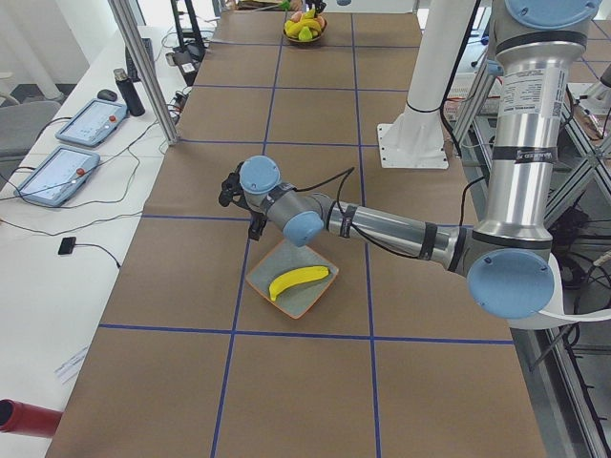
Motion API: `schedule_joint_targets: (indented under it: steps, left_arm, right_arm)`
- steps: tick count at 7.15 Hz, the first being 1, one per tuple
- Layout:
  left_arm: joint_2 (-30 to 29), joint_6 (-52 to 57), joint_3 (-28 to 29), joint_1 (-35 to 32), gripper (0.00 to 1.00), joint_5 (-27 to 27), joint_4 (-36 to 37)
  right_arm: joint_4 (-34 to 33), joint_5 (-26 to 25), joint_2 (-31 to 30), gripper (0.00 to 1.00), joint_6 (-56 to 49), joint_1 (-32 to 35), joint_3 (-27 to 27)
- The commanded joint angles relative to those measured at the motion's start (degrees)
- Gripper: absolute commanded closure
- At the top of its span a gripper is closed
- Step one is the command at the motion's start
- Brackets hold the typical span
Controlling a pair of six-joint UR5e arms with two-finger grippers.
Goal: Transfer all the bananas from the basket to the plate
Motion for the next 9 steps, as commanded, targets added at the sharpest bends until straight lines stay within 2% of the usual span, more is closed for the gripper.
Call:
schedule_joint_targets:
  steps: [1,3,5,8,9]
  left_arm:
    - [0.0,0.0,0.1,0.0,0.00,0.0,0.0]
    - [0.0,0.0,0.2,0.0,0.00,0.0,0.0]
    - [0.0,0.0,0.2,0.0,0.00,0.0,0.0]
    - [0.0,0.0,0.2,0.0,0.00,0.0,0.0]
    - [0.0,0.0,0.2,0.0,0.00,0.0,0.0]
  right_arm:
    - [-0.1,0.4,0.0,1.00,-0.1,0.0,1.3]
    - [-0.7,1.1,0.6,1.00,-0.1,0.1,2.4]
    - [-4.4,1.7,2.4,1.00,-0.5,1.3,3.2]
    - [-17.2,1.8,6.2,1.00,-4.1,5.6,7.7]
    - [-18.7,1.7,6.4,1.00,-5.3,6.4,7.7]
